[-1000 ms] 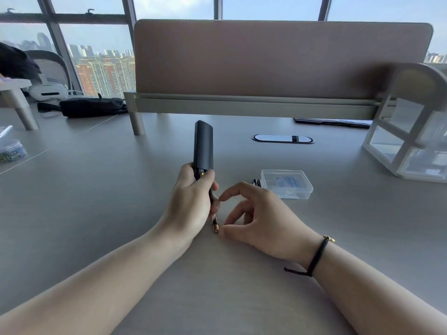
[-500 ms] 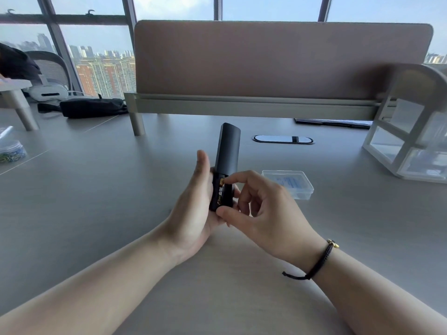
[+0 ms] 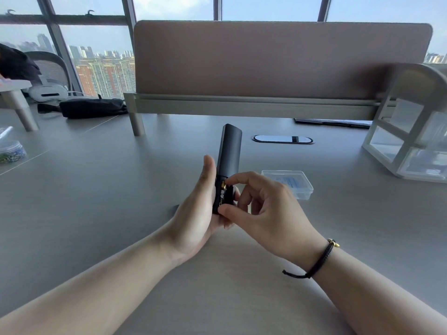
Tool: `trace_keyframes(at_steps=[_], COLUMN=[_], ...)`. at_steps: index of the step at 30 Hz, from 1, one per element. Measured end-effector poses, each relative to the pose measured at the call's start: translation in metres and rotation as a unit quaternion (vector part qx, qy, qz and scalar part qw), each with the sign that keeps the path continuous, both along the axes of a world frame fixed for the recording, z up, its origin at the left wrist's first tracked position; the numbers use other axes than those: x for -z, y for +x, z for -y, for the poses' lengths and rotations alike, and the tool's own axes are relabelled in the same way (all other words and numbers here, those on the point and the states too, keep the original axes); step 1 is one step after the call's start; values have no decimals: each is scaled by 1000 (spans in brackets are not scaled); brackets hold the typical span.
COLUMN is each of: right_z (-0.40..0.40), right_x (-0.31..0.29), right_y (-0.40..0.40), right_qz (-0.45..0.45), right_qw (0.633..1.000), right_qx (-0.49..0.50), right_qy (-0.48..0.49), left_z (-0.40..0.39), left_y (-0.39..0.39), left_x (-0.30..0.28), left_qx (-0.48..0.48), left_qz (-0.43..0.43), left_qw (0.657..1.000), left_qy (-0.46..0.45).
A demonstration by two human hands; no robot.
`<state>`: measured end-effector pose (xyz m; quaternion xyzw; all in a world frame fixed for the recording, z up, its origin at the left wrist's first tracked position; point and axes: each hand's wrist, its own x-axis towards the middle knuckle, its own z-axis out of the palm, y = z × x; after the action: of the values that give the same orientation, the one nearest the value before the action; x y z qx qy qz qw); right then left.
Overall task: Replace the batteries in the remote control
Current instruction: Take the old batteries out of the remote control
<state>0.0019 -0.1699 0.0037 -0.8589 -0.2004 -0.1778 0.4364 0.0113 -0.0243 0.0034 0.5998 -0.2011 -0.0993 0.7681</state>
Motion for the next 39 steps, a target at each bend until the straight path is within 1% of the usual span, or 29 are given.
trace_keyframes(at_steps=[4,8,15,19,24,26,31,39], right_z=[-1,-1,0,0,0,0,0,1], right_x=[1,0,-2,-3,0,1,3,2], right_y=[2,2,2,0,-1,0,3,2], right_qz=[8,-6,-16,11,74,95,115,163], right_qw=[1000,1000,999,1000,995,993,992,984], right_qx=[8,-10,-4,-5,-8,-6,-2,6], right_qy=[12,27,29,-19,-61,-62,-46,-77], left_z=[2,2,3,1,-2,-2,-3,-2], left_y=[-1,-1,-3,-2,-1,-1,-1,-2], left_x=[1,2,2,2,-4,-6,-6,-6], left_qx=[5,1,-17,-17,-8,0,19,37], left_qz=[21,28,37,31,21,17,8,21], left_qw=[1000,999,998,999,1000,1000,1000,999], left_qy=[19,20,44,32,15,18,23,29])
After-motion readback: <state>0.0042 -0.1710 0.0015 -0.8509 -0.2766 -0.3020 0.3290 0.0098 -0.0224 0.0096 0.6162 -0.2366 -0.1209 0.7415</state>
